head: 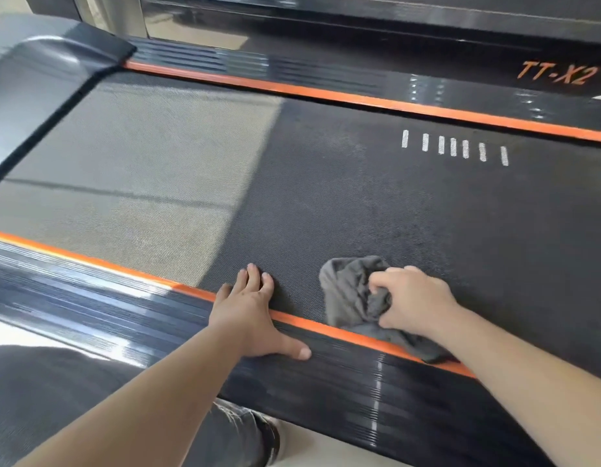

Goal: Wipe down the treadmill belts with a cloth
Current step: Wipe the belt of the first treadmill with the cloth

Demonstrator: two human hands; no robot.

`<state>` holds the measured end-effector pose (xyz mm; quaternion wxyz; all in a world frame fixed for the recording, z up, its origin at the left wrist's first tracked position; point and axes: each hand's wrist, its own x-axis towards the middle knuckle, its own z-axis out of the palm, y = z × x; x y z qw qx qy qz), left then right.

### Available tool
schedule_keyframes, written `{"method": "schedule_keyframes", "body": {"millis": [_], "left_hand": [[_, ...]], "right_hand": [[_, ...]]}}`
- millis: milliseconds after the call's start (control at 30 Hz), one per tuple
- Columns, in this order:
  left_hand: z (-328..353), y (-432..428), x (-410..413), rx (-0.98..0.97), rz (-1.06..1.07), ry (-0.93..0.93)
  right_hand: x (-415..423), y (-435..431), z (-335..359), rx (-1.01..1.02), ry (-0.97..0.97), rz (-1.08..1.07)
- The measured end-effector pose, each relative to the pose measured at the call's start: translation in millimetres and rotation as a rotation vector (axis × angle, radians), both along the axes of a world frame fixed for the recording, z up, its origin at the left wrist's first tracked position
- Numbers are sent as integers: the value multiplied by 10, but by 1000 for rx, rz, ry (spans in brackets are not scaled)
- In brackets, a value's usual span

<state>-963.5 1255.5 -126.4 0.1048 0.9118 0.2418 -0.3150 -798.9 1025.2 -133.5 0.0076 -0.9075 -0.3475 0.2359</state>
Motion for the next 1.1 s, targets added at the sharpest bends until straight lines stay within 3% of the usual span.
{"method": "schedule_keyframes", "body": {"millis": [100,233,400,533,700,800,933,1100], "left_hand": [[-19,5,-10,-3,-2,-9],[-30,11,-23,0,-6,-26],[-24,11,-8,9,-4,-14],[-7,4,-6,2,-9,4],[-12,-2,-8,5,-22,0],[-23,-11,-22,14,-24,-13],[-21,-2,-14,2,-18,-16],[-20,2,-28,-13,-10,-37]], "right_hand": [[151,-255,35,-69,10,-90],[-165,140,-70,119,-45,-135],[-565,979,-120,291,-38,-19],[-418,628,-98,186,-44,66],[148,-373,53,-44,40,-161],[183,-480,68,-19,45,-272],[-92,78,-11,123,-6,-258],[-738,1120,-126,335,-65,-15]]}}
